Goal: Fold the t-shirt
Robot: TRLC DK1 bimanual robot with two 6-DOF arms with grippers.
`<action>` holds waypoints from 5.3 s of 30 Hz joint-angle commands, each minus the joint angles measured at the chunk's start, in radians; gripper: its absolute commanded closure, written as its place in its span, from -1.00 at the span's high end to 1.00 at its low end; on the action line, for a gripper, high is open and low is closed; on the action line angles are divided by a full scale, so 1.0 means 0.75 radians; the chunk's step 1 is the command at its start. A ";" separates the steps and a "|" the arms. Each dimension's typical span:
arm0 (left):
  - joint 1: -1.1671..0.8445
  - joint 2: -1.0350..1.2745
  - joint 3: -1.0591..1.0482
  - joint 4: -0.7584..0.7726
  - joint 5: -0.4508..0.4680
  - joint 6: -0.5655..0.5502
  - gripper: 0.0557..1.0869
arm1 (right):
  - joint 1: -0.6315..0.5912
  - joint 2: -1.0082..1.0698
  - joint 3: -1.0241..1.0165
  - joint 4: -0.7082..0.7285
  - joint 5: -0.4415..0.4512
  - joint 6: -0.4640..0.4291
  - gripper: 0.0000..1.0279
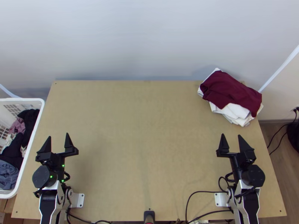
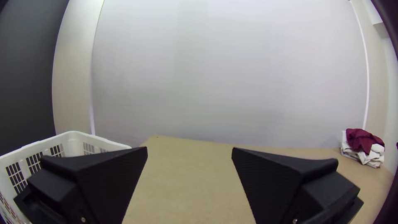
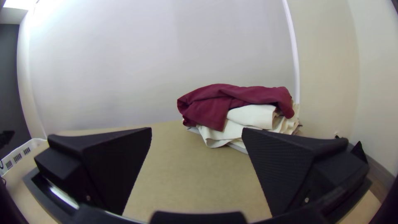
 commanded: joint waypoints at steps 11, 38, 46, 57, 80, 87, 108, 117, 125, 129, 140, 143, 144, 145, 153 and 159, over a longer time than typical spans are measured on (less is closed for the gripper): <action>-0.019 -0.007 -0.051 -0.055 0.143 -0.023 0.92 | -0.006 -0.007 -0.008 -0.025 0.005 0.016 0.91; 0.397 0.463 0.939 -0.292 -0.071 0.092 0.92 | -0.006 -0.007 -0.008 -0.025 0.005 0.016 0.91; 0.675 0.981 1.410 -0.683 -0.110 -0.154 0.91 | -0.006 -0.007 -0.008 -0.025 0.005 0.016 0.91; 1.108 1.719 1.733 -0.926 0.191 -0.149 0.91 | -0.006 -0.007 -0.008 -0.025 0.005 0.016 0.91; 1.356 2.903 2.224 -0.941 0.236 0.444 0.71 | -0.006 -0.007 -0.008 -0.025 0.005 0.016 0.91; 1.378 3.122 2.349 -0.922 0.236 0.495 0.71 | -0.006 -0.007 -0.008 -0.025 0.005 0.016 0.91; 1.438 3.294 2.582 -0.816 0.401 0.575 -0.93 | -0.006 -0.007 -0.008 -0.025 0.005 0.016 0.91; 1.446 2.885 2.580 -0.941 0.536 0.444 -0.93 | -0.006 -0.007 -0.008 -0.025 0.005 0.016 0.91; 1.427 2.508 2.614 -0.951 0.628 0.264 -0.93 | -0.006 -0.007 -0.008 -0.025 0.005 0.016 0.91; 1.417 2.367 2.674 -0.949 0.659 0.174 -0.93 | -0.006 -0.007 -0.008 -0.025 0.005 0.016 0.91; 1.299 2.058 2.702 -0.875 0.661 0.022 -0.93 | -0.006 -0.007 -0.008 -0.025 0.005 0.016 0.91; 1.221 1.985 2.692 -0.888 0.661 0.014 -0.93 | -0.006 -0.007 -0.008 -0.025 0.005 0.016 0.91; 1.194 1.962 2.688 -0.896 0.661 0.012 -0.93 | -0.006 -0.007 -0.008 -0.025 0.005 0.016 0.91; 1.159 1.942 2.678 -0.908 0.661 0.014 -0.93 | -0.006 -0.007 -0.008 -0.025 0.005 0.016 0.91; 0.795 1.711 2.412 -0.957 0.608 0.084 -0.93 | -0.006 -0.007 -0.008 -0.025 0.005 0.016 0.91; 0.317 1.486 2.054 -0.965 0.401 0.168 -0.93 | -0.006 -0.007 -0.008 -0.025 0.005 0.016 0.91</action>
